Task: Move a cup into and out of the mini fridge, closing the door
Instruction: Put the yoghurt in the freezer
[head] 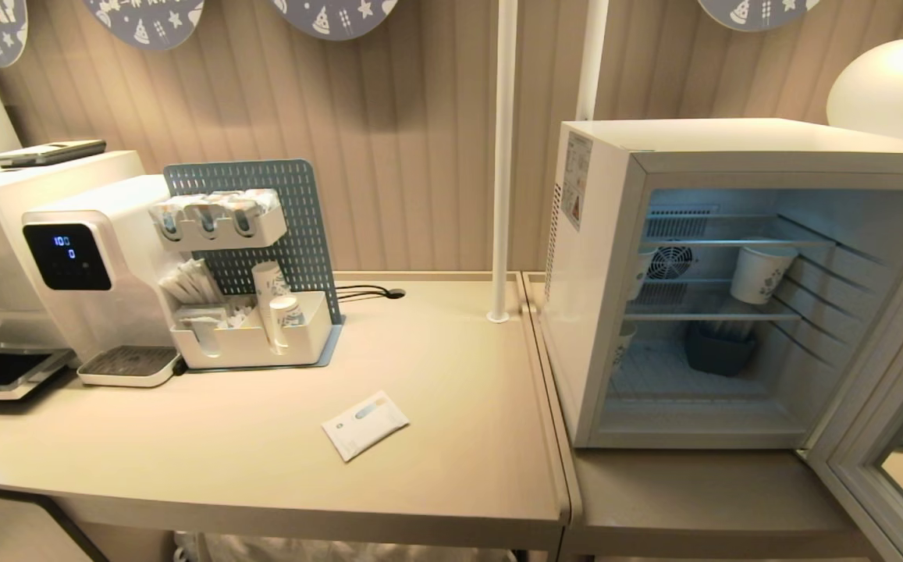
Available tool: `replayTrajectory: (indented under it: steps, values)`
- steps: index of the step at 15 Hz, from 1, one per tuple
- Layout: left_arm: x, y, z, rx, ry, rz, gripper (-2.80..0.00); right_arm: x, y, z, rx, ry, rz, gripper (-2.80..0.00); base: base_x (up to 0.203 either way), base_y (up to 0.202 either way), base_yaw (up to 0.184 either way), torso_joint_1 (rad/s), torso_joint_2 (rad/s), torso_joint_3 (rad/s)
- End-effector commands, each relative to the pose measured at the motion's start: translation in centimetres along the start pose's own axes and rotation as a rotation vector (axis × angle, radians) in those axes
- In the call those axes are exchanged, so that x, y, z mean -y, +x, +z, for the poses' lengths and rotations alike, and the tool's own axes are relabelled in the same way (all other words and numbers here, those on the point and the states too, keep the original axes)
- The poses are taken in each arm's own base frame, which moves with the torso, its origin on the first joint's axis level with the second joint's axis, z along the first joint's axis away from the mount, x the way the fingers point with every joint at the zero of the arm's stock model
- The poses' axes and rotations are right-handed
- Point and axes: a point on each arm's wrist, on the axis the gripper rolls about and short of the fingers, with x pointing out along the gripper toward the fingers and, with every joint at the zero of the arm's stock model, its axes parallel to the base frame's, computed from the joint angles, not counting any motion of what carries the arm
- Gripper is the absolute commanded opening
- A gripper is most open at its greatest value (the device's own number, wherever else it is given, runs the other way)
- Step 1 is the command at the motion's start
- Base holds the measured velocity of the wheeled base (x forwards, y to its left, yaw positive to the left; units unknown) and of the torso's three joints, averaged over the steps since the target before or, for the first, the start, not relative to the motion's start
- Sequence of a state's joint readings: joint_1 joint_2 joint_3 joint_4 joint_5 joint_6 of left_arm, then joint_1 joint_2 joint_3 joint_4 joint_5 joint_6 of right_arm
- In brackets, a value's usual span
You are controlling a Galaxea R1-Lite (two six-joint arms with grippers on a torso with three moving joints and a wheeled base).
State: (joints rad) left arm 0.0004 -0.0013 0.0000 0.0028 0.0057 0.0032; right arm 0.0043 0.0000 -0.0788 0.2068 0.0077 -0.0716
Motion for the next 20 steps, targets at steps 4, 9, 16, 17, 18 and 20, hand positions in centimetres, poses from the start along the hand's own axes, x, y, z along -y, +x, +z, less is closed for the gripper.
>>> replayTrajectory:
  steps: [4, 9, 16, 17, 18, 20]
  values:
    - [0.0, 0.0, 0.0, -0.003, 0.000, 0.001, -2.80, 0.3, -2.0, 4.7, 0.141, 0.043, 0.019, -2.80, 0.000, 0.000, 0.000, 0.000, 0.00, 0.000]
    - [0.0, 0.0, 0.0, -0.003, 0.000, 0.000, -2.80, 0.7, 3.3, 11.1, -0.148, 0.074, 0.068, -2.80, 0.000, 0.000, 0.000, 0.000, 0.00, 0.000]
    - [0.0, 0.0, 0.0, -0.003, -0.002, 0.000, -2.80, -0.5, 17.3, 10.0, -0.474, 0.058, 0.166, -2.80, 0.000, 0.000, 0.000, 0.000, 0.00, 0.000]
    - [0.0, 0.0, 0.0, -0.003, -0.002, 0.001, -2.80, -0.8, 19.1, 8.9, -0.500, 0.056, 0.175, -2.80, 0.000, 0.000, 0.000, 0.000, 0.00, 0.000]
    - [0.0, 0.0, 0.0, -0.003, -0.002, 0.000, -2.80, -1.2, 20.8, 7.8, -0.514, 0.057, 0.179, -2.80, 0.000, 0.000, 0.000, 0.000, 0.00, 0.000]
    - [0.0, 0.0, 0.0, -0.003, -0.002, 0.000, -2.80, -1.7, 23.9, 5.5, -0.529, 0.057, 0.165, -2.80, 0.000, 0.000, 0.000, 0.000, 0.00, 0.000]
